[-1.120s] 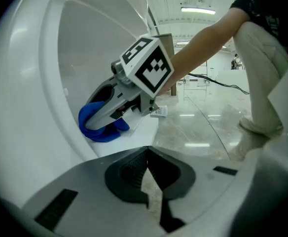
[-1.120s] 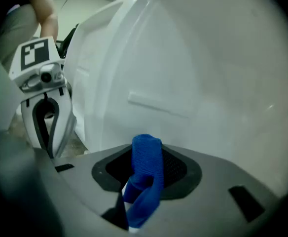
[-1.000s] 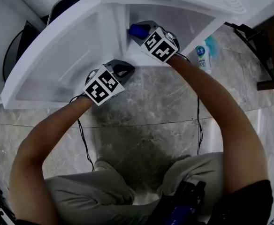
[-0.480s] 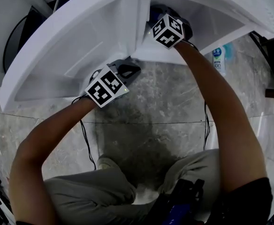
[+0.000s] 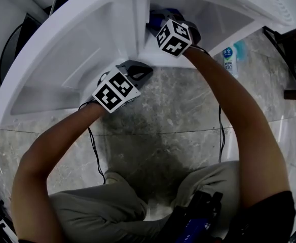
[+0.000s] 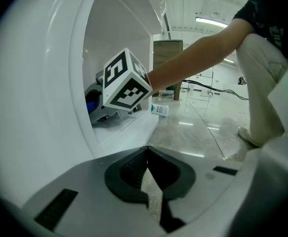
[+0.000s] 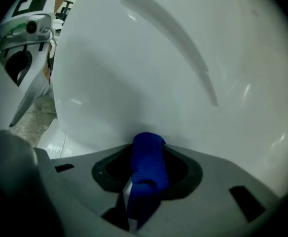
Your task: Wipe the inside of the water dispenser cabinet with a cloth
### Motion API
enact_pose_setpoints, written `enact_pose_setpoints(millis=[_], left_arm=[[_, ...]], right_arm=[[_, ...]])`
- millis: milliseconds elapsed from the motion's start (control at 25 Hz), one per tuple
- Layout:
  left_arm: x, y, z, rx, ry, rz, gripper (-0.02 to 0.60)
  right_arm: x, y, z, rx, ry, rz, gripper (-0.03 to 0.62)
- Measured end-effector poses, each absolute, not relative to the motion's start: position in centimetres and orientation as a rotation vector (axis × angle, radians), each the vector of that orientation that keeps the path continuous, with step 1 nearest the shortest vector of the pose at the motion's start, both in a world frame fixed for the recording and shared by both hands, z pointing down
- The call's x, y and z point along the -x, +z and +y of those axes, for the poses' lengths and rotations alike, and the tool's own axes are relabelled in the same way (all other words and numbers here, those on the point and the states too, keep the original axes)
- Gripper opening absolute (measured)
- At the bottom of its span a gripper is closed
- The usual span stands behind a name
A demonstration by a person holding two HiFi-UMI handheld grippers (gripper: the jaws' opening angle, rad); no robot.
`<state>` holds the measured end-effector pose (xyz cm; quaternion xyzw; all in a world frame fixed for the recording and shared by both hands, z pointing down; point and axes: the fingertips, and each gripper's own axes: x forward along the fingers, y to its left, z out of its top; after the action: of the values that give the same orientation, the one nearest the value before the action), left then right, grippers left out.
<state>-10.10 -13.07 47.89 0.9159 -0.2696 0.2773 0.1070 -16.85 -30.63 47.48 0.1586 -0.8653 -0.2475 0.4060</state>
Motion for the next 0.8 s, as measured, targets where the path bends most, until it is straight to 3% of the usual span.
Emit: enact_pose_setpoints(millis=[800], left_arm=[[10.2, 47.7, -13.6, -2.687, 0.822, -0.810, 0.007]], right_arm=[[16.8, 47.8, -30.8, -0.334, -0.674, -2.108, 0.120]])
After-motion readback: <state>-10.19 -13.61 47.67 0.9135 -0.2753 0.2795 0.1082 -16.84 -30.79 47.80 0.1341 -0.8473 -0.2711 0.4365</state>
